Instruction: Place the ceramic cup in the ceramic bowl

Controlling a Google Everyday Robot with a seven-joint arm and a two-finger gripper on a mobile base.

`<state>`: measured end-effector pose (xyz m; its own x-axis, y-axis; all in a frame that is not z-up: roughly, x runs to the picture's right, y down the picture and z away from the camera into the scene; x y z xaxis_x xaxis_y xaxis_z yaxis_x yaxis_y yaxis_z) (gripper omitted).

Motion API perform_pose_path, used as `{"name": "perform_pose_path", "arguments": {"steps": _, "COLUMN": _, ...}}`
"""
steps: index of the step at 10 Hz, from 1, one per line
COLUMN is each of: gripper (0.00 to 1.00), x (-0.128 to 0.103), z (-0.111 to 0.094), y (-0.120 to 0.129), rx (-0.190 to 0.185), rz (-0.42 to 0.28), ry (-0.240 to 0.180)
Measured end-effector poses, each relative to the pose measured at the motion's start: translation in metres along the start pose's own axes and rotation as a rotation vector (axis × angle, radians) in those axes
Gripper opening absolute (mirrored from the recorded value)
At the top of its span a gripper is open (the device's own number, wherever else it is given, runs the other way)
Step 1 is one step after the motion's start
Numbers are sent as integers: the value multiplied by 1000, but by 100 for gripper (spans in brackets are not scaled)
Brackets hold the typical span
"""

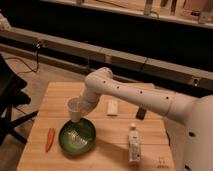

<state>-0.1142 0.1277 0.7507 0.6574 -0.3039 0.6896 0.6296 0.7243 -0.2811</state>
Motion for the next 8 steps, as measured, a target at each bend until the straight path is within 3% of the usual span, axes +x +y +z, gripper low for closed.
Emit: {"name": "perform_pose_path", "arguments": {"steps": 8, "gripper": 1, "x": -5, "z": -1, "y": 7, "rx": -3, "rz": -17, "ry": -5}}
